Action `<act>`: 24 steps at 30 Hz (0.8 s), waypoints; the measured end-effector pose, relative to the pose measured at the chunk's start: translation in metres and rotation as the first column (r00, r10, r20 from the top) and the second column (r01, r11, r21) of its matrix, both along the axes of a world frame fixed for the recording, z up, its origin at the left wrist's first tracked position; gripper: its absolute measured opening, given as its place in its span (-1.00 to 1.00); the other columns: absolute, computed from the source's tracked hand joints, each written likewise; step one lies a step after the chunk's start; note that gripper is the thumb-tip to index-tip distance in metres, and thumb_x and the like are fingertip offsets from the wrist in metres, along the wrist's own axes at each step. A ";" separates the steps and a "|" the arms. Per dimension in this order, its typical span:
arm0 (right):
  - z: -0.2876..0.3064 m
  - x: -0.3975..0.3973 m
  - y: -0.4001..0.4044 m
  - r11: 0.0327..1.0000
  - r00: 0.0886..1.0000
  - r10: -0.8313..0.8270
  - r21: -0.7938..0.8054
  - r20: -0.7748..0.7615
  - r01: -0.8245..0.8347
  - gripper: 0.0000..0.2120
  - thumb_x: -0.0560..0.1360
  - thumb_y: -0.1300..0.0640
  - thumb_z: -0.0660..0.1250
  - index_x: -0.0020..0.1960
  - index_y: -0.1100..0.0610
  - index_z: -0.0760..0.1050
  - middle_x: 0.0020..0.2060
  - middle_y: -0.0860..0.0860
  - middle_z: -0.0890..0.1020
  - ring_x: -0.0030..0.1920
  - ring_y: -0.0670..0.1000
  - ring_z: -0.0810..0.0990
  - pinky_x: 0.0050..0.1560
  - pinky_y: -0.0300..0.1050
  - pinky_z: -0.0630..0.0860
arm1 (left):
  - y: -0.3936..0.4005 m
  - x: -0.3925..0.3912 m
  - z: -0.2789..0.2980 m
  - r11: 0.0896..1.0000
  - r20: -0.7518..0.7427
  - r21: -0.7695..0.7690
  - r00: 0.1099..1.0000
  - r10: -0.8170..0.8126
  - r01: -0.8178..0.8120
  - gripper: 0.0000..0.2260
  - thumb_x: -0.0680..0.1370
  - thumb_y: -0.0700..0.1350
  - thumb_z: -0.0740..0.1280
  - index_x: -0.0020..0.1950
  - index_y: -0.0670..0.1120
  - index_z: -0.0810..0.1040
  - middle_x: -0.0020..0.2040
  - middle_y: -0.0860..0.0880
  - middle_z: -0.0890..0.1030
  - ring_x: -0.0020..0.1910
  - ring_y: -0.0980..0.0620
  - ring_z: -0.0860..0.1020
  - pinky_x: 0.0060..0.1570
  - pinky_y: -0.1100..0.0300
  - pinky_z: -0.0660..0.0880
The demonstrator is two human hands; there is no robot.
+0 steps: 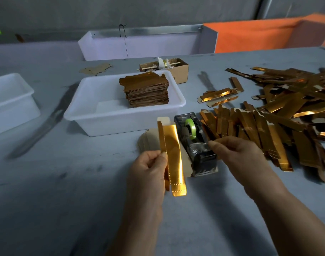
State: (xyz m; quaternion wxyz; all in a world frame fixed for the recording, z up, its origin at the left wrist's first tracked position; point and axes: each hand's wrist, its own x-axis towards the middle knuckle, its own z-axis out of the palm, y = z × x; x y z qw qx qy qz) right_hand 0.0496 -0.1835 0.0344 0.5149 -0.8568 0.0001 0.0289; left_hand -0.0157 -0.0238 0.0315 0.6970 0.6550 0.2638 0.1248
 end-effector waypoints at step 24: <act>0.000 0.007 0.015 0.990 0.976 0.022 0.140 -0.215 0.008 -0.83 0.55 0.16 0.26 -0.18 0.09 0.57 -0.19 0.00 0.62 -0.11 -0.05 0.54 -0.25 -0.20 0.37 | -0.028 0.011 -0.001 0.969 0.017 -0.034 0.969 -0.245 0.246 -0.88 0.58 -0.12 0.31 -0.09 -0.12 0.61 -0.38 0.05 0.56 -0.48 0.23 0.46 -0.49 0.39 0.37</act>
